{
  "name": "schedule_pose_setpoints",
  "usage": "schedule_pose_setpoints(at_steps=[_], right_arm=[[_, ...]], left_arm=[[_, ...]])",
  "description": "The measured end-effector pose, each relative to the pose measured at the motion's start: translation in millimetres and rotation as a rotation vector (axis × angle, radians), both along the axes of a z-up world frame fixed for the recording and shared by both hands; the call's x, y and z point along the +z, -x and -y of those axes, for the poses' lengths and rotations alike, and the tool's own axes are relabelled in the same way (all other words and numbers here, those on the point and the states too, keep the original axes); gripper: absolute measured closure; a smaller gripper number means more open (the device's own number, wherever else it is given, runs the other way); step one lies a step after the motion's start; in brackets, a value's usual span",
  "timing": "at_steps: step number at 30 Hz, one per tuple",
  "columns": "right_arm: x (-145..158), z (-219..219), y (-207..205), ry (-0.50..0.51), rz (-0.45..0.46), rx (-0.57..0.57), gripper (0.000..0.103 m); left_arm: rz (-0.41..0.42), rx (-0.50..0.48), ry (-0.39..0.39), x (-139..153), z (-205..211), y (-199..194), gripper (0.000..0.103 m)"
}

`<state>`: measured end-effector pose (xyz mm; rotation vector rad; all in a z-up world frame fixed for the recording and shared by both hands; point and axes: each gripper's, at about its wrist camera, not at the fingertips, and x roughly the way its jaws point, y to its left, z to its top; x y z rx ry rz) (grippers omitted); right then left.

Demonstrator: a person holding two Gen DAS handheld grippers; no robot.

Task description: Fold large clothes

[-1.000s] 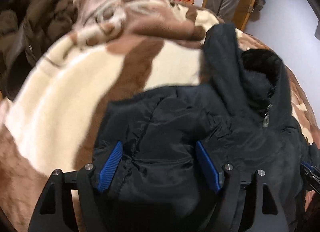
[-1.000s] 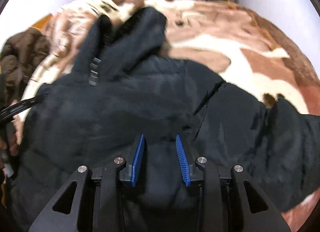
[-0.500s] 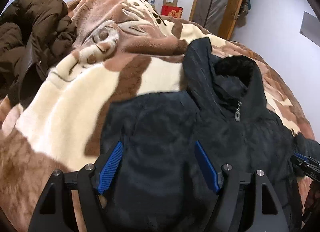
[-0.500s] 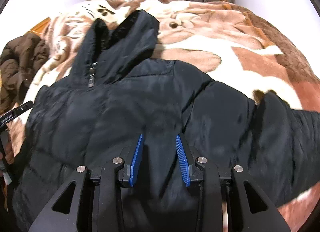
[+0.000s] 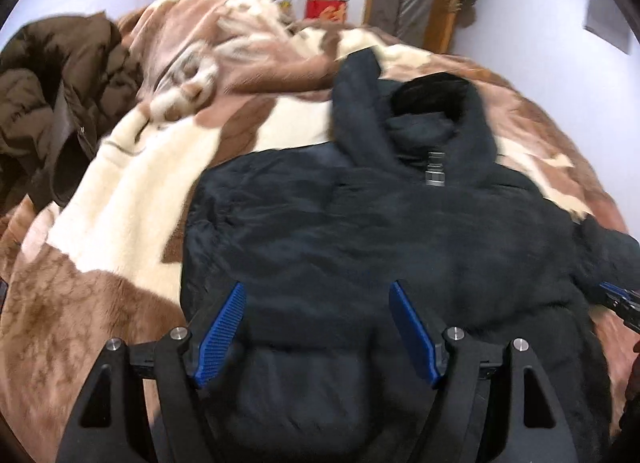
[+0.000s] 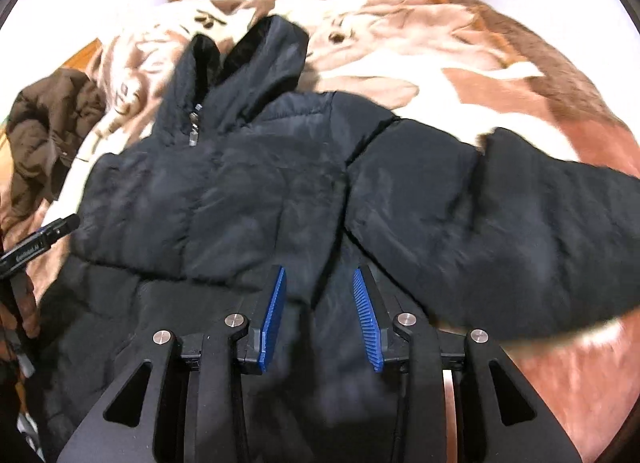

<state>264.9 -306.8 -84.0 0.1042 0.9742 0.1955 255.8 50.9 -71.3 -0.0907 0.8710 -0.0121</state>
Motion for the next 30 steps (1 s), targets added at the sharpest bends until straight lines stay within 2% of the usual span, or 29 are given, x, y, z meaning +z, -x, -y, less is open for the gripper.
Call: schedule_pose_setpoints(at_steps=[2, 11, 15, 20, 25, 28, 30], right_arm=[[10, 8, 24, -0.019, 0.014, -0.006, 0.057], [49, 28, 133, -0.062, 0.041, -0.049, 0.057], [57, 35, 159, -0.059, 0.054, -0.055, 0.057], [59, 54, 166, -0.07, 0.06, -0.106, 0.057], [58, 80, 158, -0.095, 0.066, -0.165, 0.056], [51, 99, 146, -0.109, 0.059, -0.21, 0.043], [46, 114, 136, -0.116, 0.051, -0.244, 0.043]], left_arm=[[0.026, -0.036, 0.007, 15, 16, 25, 0.027], [0.025, -0.09, 0.126, 51, 68, 124, 0.026], [0.023, -0.107, 0.132, 58, 84, 149, 0.026], [0.037, -0.11, 0.113, 66, 92, 154, 0.026], [0.049, -0.113, 0.078, 68, 97, 142, 0.026], [0.047, -0.122, 0.062, 65, 101, 126, 0.026], [0.043, -0.123, 0.048, 62, 103, 114, 0.026]])
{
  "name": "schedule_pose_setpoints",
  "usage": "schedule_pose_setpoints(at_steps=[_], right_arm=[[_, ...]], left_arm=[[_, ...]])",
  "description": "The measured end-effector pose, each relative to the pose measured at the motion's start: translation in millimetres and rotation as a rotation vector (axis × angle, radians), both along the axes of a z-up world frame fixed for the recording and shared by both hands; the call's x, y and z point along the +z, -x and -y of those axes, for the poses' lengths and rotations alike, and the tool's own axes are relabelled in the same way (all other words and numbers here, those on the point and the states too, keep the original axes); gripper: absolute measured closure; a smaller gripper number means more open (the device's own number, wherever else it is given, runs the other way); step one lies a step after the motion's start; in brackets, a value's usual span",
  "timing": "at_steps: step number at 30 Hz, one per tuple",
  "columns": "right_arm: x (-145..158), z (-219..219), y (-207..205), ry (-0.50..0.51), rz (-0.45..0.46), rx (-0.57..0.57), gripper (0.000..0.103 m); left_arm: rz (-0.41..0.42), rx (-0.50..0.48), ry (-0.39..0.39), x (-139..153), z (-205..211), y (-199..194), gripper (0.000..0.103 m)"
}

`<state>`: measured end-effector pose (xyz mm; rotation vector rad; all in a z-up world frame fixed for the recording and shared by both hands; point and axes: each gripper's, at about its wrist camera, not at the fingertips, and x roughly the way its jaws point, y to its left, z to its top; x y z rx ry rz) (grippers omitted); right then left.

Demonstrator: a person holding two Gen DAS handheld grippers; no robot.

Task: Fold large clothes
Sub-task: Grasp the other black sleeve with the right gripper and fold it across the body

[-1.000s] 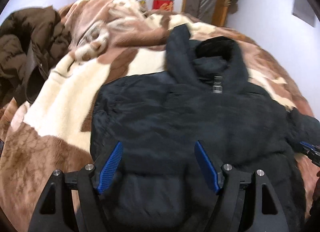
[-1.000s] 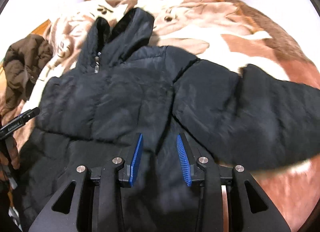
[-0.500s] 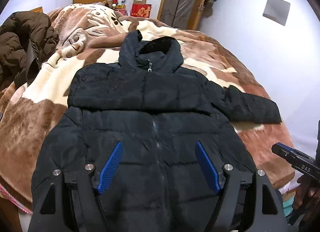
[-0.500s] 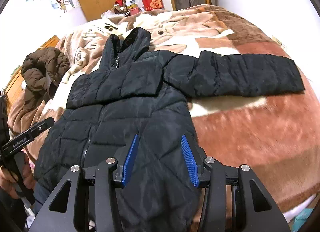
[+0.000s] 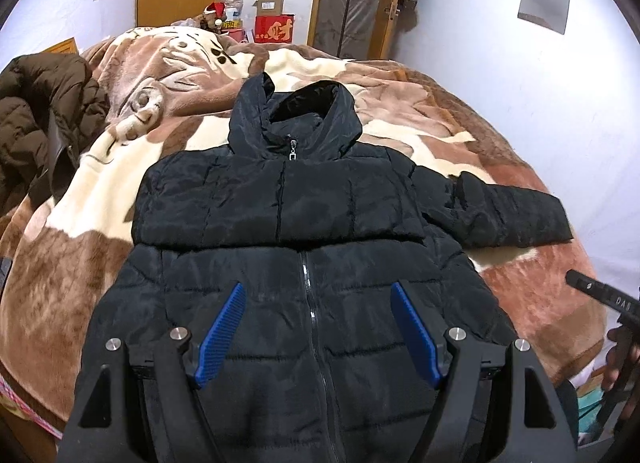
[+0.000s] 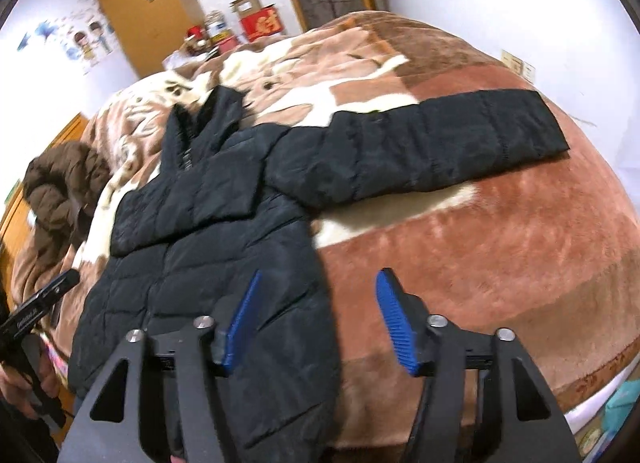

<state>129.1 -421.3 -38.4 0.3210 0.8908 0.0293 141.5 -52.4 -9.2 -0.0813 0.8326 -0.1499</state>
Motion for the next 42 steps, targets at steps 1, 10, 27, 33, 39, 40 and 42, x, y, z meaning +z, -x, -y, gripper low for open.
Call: schedule_pose_setpoints(at_steps=[1, 10, 27, 33, 39, 40, 42], right_arm=[[-3, 8, -5, -0.004, -0.006, -0.018, 0.043], [-47, 98, -66, -0.009, -0.085, -0.202, 0.043], [-91, 214, -117, -0.283, -0.003, -0.473, 0.052], [-35, 185, -114, -0.175, 0.049, -0.388, 0.09], [59, 121, -113, -0.136, 0.181, -0.216, 0.091], [72, 107, -113, -0.129, 0.199, -0.188, 0.091], [100, 78, -114, -0.123, 0.237, -0.117, 0.091]], left_arm=[[0.0, -0.001, -0.006, -2, 2, -6, 0.026], [-0.01, -0.004, -0.057, -27, 13, -76, 0.026], [-0.093, 0.035, -0.072, -76, 17, -129, 0.026], [-0.081, 0.059, -0.077, -63, 7, -120, 0.026], [-0.044, 0.096, -0.056, -35, -16, -107, 0.026], [-0.036, 0.102, -0.052, -30, -21, -103, 0.026], [-0.023, 0.112, -0.05, -21, -28, -97, 0.026]])
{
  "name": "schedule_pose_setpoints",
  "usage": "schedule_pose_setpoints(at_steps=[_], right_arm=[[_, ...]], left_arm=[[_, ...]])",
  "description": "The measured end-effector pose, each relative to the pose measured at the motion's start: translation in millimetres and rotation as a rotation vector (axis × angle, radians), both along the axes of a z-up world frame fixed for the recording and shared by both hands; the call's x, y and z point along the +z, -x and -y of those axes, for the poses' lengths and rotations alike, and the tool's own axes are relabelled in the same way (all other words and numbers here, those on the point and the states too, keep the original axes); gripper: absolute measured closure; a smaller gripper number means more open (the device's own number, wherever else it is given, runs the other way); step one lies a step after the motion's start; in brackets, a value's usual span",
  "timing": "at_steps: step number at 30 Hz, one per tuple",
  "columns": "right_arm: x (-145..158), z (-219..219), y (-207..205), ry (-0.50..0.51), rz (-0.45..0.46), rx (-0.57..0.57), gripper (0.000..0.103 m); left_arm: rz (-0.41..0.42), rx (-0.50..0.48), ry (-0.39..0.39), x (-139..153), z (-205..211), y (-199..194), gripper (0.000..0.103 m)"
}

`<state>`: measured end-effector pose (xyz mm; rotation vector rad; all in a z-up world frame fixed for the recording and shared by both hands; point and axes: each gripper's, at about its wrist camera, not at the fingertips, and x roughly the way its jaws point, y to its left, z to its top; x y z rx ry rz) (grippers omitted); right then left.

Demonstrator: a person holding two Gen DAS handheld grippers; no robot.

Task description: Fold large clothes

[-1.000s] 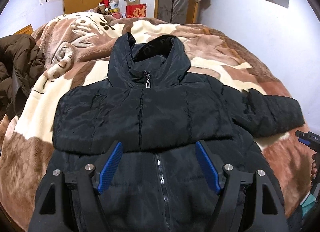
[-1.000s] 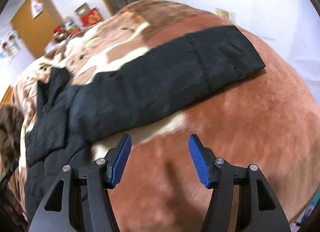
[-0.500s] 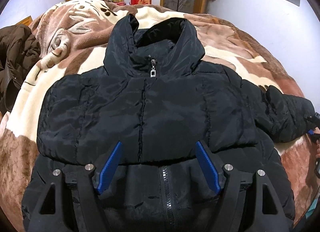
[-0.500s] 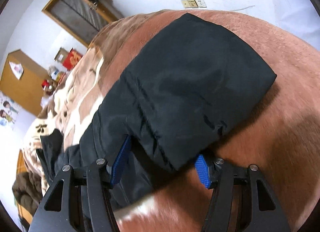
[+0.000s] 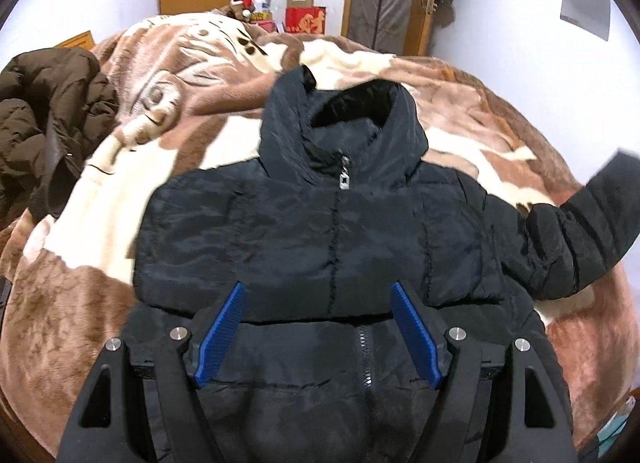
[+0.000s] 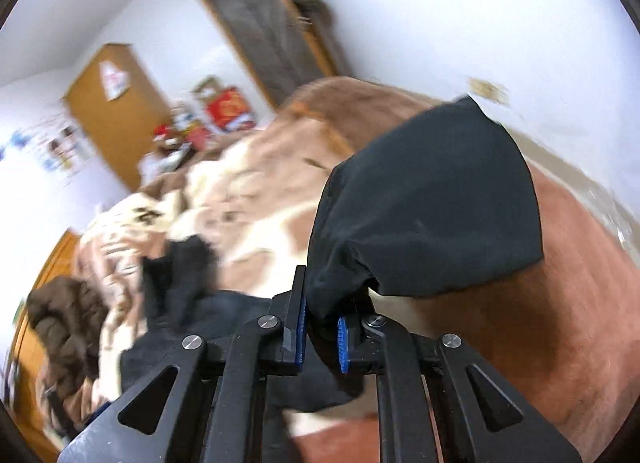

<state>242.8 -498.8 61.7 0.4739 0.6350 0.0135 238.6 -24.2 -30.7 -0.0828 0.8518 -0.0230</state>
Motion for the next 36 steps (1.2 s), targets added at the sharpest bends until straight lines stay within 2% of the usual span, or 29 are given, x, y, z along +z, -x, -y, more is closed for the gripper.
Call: schedule_pose_setpoints(at_steps=[4, 8, 13, 18, 22, 24, 26, 27, 28, 29, 31, 33, 36], right_arm=[[40, -71, -3, 0.026, 0.052, 0.149, 0.091], [45, -141, -18, 0.052, 0.051, 0.273, 0.091], [4, -229, -51, 0.075, -0.031, 0.406, 0.091], [-68, -293, -82, 0.088, -0.156, 0.499, 0.091], [-128, -321, -99, 0.073, -0.271, 0.557, 0.088], [-149, -331, -102, 0.072, -0.319, 0.578, 0.082], [-163, -334, -101, 0.049, -0.335, 0.598, 0.072], [-164, -334, -100, 0.043, -0.329, 0.601, 0.071], [-162, -334, -100, 0.035, -0.323, 0.606, 0.066], [-157, -333, -97, 0.017, -0.317, 0.619, 0.054], [-141, -325, -90, -0.036, -0.289, 0.645, 0.047], [-121, -312, -81, -0.067, -0.239, 0.672, 0.046], [-92, -285, -69, -0.03, -0.143, 0.645, 0.046]], left_arm=[[0.028, 0.026, 0.017, 13, -21, 11, 0.026], [0.046, 0.062, 0.037, 18, -47, 23, 0.026], [0.041, 0.105, 0.047, 11, -76, 30, 0.026], [0.017, 0.145, 0.066, -6, -103, 34, 0.026], [-0.006, 0.168, 0.085, -22, -117, 33, 0.026], [-0.014, 0.174, 0.089, -27, -121, 34, 0.026], [-0.018, 0.177, 0.092, -30, -123, 33, 0.026], [-0.019, 0.177, 0.094, -30, -123, 33, 0.026], [-0.017, 0.176, 0.095, -29, -123, 33, 0.026], [-0.014, 0.173, 0.098, -28, -123, 31, 0.026], [-0.001, 0.164, 0.107, -23, -119, 28, 0.026], [0.015, 0.148, 0.115, -13, -111, 22, 0.026], [0.049, 0.102, 0.12, 3, -92, 7, 0.026]])
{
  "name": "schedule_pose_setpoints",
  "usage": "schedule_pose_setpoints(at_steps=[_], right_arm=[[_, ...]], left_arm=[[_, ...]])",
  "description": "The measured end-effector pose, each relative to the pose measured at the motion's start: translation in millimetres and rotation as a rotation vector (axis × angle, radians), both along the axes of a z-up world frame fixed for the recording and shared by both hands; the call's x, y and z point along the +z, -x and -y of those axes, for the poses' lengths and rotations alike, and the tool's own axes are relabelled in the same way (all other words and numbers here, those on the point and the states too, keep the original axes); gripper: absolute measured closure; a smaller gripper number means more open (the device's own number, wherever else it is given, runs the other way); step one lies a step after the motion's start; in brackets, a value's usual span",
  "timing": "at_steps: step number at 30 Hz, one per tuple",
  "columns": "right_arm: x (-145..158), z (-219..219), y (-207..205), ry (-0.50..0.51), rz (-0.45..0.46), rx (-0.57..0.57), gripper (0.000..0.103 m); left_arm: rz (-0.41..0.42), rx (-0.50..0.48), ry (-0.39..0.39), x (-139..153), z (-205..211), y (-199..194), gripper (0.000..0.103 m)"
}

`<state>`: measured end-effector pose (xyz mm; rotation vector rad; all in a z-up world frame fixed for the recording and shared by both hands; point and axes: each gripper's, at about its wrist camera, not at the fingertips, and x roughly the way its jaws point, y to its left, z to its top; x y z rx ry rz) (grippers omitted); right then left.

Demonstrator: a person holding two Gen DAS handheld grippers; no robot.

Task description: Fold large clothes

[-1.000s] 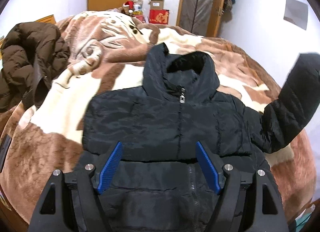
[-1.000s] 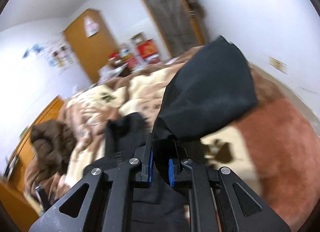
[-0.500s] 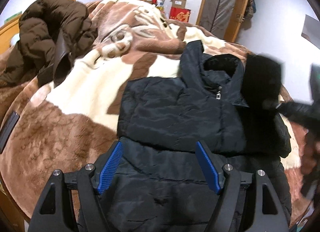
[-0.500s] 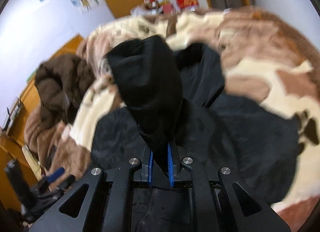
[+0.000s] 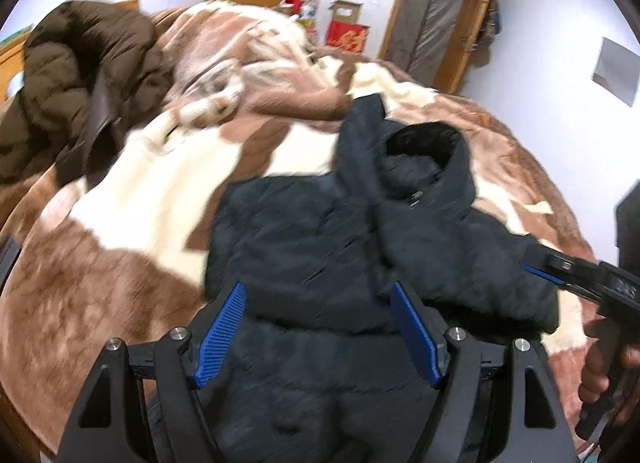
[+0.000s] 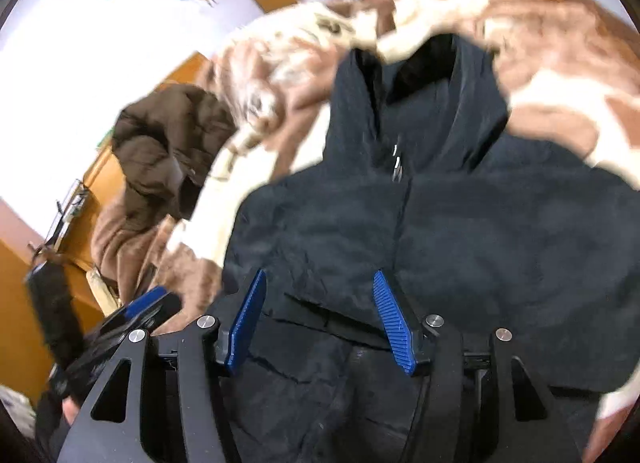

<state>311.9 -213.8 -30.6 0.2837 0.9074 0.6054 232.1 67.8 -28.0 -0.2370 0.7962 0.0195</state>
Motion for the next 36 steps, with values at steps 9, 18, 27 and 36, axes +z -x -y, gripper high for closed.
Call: schedule_pose_setpoints(at_steps=[9, 18, 27, 36], right_arm=[[-43, 123, -33, 0.18, -0.054, -0.348, 0.059], [-109, 95, -47, 0.383, -0.059, -0.242, 0.059], [-46, 124, -43, 0.321, 0.036, -0.294, 0.059], [-97, 114, -90, 0.427, -0.061, -0.273, 0.059]], left_arm=[[0.028, -0.157, -0.018, -21, 80, -88, 0.045], [-0.123, -0.124, -0.094, -103, 89, -97, 0.07], [-0.022, -0.142, -0.072, -35, 82, -95, 0.07], [-0.124, -0.126, -0.128, -97, 84, -145, 0.068]])
